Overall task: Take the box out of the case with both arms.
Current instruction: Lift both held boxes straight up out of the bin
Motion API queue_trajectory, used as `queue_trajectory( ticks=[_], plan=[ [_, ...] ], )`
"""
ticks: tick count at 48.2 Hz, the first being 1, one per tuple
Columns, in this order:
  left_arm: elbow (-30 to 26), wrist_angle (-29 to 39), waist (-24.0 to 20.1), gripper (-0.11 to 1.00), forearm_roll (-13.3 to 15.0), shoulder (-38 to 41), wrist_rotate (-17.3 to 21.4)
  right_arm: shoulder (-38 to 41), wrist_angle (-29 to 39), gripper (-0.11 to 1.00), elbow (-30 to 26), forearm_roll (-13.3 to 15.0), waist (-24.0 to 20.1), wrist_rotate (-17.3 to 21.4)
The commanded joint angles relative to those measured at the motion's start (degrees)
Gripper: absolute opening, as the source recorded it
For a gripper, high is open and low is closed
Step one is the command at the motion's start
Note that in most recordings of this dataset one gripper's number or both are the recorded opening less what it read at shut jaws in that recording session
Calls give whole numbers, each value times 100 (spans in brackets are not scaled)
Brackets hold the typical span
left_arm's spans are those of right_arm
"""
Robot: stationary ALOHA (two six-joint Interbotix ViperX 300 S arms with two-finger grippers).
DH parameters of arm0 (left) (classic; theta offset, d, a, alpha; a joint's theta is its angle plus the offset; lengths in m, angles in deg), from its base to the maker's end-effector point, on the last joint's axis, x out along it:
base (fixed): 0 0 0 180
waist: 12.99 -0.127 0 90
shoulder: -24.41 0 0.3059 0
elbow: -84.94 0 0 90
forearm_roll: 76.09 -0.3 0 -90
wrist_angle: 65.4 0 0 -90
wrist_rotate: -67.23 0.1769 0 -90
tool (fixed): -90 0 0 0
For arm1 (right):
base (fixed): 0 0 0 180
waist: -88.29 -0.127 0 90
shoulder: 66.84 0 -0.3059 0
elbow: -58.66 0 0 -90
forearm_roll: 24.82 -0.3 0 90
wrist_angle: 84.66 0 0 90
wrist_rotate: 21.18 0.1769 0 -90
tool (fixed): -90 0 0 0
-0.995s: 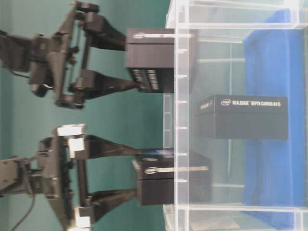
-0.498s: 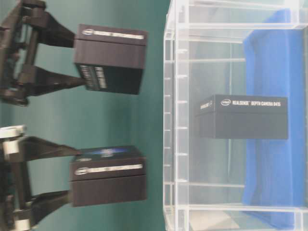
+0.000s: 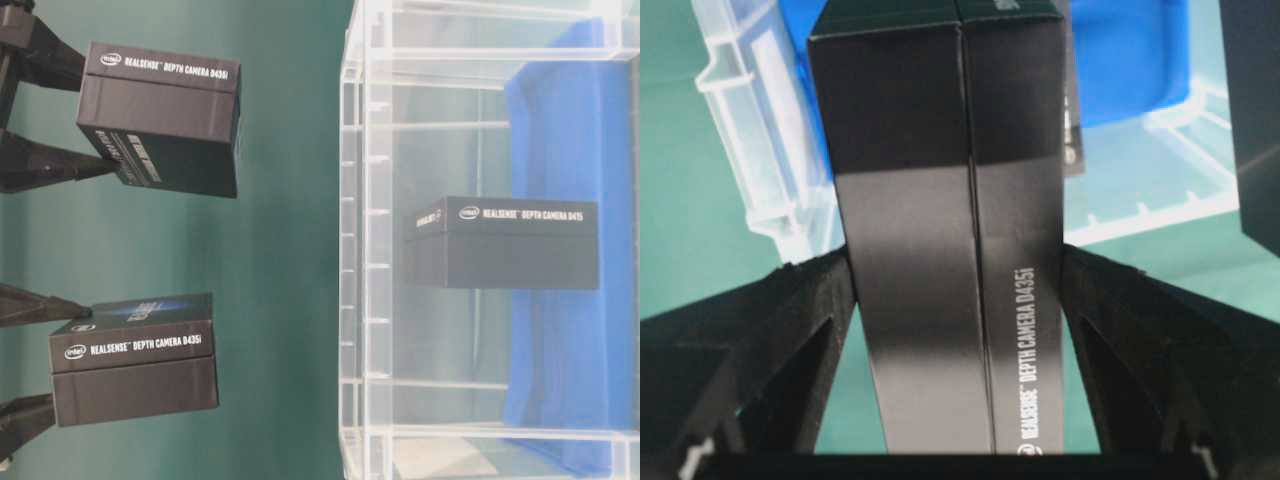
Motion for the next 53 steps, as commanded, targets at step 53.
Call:
queue_trajectory(
  ticks=[53],
  plan=[
    [-35,0,9,63,-26,-158,0,-202,18,65,-167,26,-26,-9]
  ],
)
